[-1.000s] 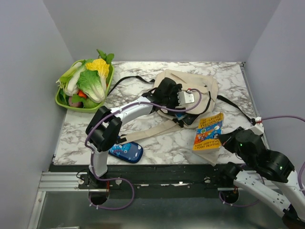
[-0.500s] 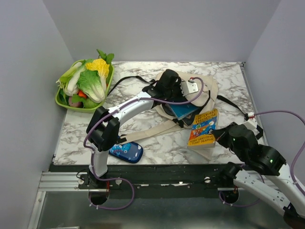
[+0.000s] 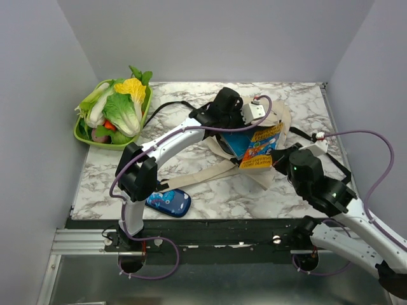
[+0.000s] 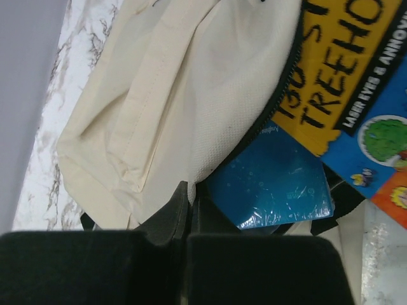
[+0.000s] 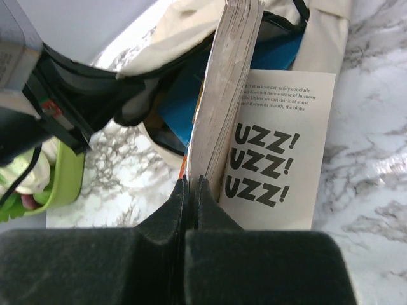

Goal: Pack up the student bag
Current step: Place the book in the student bag.

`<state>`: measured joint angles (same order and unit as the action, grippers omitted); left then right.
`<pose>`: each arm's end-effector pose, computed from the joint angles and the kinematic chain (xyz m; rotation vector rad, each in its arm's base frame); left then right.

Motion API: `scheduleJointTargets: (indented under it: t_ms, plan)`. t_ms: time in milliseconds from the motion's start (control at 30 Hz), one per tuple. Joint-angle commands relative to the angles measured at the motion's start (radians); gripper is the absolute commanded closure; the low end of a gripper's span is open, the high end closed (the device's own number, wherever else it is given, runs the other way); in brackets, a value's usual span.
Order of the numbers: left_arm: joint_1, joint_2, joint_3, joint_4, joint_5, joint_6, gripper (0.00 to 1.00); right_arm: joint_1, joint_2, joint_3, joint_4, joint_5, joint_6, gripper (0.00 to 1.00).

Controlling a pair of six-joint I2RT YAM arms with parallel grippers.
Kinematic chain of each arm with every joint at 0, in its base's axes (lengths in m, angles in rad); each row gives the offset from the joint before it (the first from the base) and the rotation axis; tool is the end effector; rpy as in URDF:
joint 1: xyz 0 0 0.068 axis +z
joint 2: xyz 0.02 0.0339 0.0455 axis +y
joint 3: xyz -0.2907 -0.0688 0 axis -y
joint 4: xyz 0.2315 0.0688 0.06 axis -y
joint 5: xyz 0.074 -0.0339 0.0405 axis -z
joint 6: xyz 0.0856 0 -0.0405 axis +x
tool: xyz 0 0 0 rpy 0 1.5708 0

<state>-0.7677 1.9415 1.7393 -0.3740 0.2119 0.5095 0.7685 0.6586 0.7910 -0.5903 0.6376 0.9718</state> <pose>0.3446 -0.3577 0.3108 1.3829 1.6544 -0.3775 0.1359 0.0605 0.3183 0.5893 1.8775 0.5064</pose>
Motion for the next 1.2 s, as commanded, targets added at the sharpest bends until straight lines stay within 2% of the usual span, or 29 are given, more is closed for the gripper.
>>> scheduleJointTargets:
  t_ms: [0,167,333,600,733,800,833,900,933,1033,1167]
  plan:
    - [-0.004,-0.042,0.028,-0.043,0.035,-0.038,1.0,-0.011,0.07,0.004,0.291,0.142,-0.035,0.99]
    - [-0.004,-0.055,0.046,-0.074,0.06,-0.08,1.0,-0.06,0.266,-0.006,0.317,0.151,0.041,0.99]
    - [-0.004,-0.088,0.031,-0.097,0.084,-0.109,1.0,-0.127,0.404,-0.015,0.446,0.12,0.062,0.99]
    - [-0.004,-0.128,0.017,-0.103,0.113,-0.158,1.0,-0.166,0.672,0.131,0.492,0.09,0.09,0.99]
    - [-0.004,-0.13,0.022,-0.108,0.121,-0.17,1.0,-0.167,0.717,0.16,0.475,0.034,0.106,0.99]
    - [-0.004,-0.13,0.016,-0.103,0.122,-0.167,1.0,-0.167,0.717,0.151,0.471,0.002,0.111,0.91]
    - [-0.002,-0.13,0.008,-0.102,0.122,-0.166,1.0,-0.166,0.714,0.146,0.469,-0.013,0.108,0.69]
    - [-0.002,-0.127,0.002,-0.098,0.126,-0.164,1.0,-0.167,0.713,0.133,0.459,-0.074,0.108,0.48]
    - [-0.002,-0.124,-0.003,-0.097,0.126,-0.164,1.0,-0.167,0.71,0.126,0.455,-0.096,0.104,0.34]
    - [-0.004,-0.118,-0.006,-0.091,0.127,-0.167,1.0,-0.166,0.688,0.11,0.439,-0.159,0.088,0.18]
    - [-0.001,-0.108,-0.003,-0.088,0.121,-0.167,1.0,-0.167,0.61,0.062,0.4,-0.153,0.077,0.21]
